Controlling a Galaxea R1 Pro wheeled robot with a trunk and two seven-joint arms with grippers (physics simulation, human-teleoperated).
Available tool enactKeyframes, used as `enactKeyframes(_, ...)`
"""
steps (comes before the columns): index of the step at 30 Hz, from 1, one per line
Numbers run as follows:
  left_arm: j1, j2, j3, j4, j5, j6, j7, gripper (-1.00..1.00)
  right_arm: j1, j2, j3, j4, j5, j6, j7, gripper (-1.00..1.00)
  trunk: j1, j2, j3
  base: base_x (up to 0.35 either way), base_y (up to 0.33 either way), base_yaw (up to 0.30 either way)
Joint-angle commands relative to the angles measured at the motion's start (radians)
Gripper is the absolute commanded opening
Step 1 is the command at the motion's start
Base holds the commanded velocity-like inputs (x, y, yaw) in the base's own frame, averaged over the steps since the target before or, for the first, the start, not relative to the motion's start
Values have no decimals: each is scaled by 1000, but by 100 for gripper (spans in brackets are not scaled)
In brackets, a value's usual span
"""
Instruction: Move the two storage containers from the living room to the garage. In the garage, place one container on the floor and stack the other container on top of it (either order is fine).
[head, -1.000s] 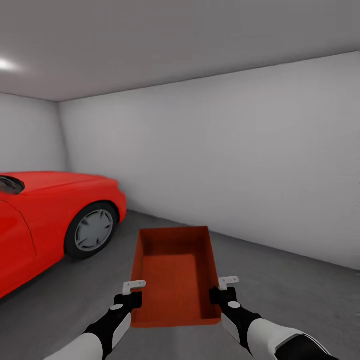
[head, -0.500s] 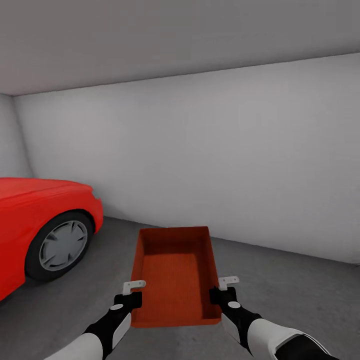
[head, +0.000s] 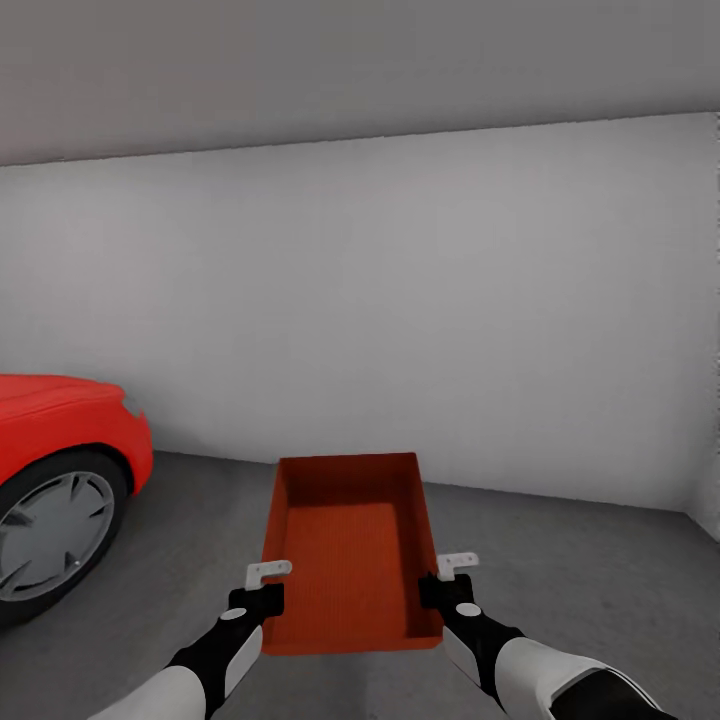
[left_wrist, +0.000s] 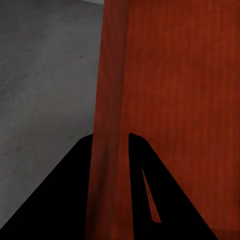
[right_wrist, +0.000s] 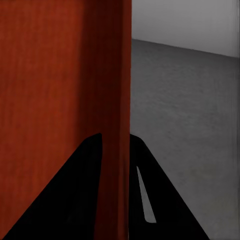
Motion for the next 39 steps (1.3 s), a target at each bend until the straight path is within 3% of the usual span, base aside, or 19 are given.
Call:
enactKeyframes(1,0,10,3,4,12,-4,29,-100,-2,1,-36,-2,4,-32,-3,-100,1,-1,-2,319,171,-133)
enactKeyframes(39,0,11,3,6,9,-4,29,-100,-2,1,-36,-2,4,-32,-4,-100,1,-1,-2,320,99,-16)
